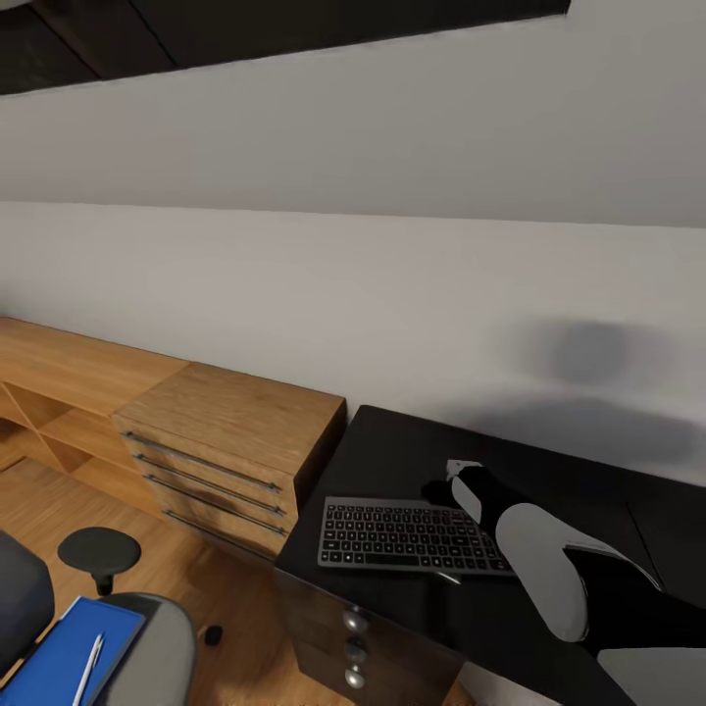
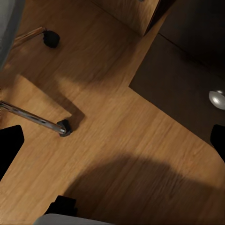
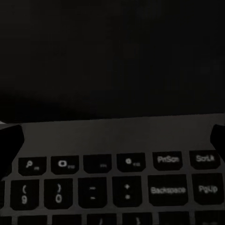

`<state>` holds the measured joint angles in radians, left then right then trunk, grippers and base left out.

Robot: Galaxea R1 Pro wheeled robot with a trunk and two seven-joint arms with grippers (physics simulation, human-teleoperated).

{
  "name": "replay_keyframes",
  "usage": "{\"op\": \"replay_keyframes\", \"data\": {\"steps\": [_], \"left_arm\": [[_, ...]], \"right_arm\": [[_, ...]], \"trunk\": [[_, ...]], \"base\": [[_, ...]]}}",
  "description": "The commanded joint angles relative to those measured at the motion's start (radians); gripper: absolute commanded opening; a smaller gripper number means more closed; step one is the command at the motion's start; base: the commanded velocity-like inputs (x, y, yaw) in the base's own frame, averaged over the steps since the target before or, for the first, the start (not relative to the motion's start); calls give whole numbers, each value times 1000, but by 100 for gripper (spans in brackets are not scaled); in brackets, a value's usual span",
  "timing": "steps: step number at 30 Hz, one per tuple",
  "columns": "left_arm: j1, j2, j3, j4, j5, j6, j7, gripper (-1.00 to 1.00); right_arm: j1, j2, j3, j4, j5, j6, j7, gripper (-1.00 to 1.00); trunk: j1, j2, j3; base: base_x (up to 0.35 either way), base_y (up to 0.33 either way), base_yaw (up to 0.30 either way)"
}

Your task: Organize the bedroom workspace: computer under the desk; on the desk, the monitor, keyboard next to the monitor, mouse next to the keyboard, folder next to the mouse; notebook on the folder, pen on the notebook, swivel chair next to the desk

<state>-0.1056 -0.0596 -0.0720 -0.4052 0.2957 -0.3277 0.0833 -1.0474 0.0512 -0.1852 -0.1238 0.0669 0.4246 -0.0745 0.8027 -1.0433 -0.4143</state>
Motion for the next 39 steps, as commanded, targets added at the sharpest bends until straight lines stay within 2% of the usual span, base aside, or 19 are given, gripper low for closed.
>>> {"op": "replay_keyframes", "data": {"steps": [1,39], "left_arm": [[0,1,-7,0,3,-4,9,100],[0,1,-8,0,3,-4,9,100]], "right_arm": [[0,1,-8,-2,7,5,-2,100],[0,3,-8,-2,8,5,-2,100]], "trunk": [[0,-1,-1],[0,-1,-1]], "base": [[-19,0,0],[-30,0,0]]}}
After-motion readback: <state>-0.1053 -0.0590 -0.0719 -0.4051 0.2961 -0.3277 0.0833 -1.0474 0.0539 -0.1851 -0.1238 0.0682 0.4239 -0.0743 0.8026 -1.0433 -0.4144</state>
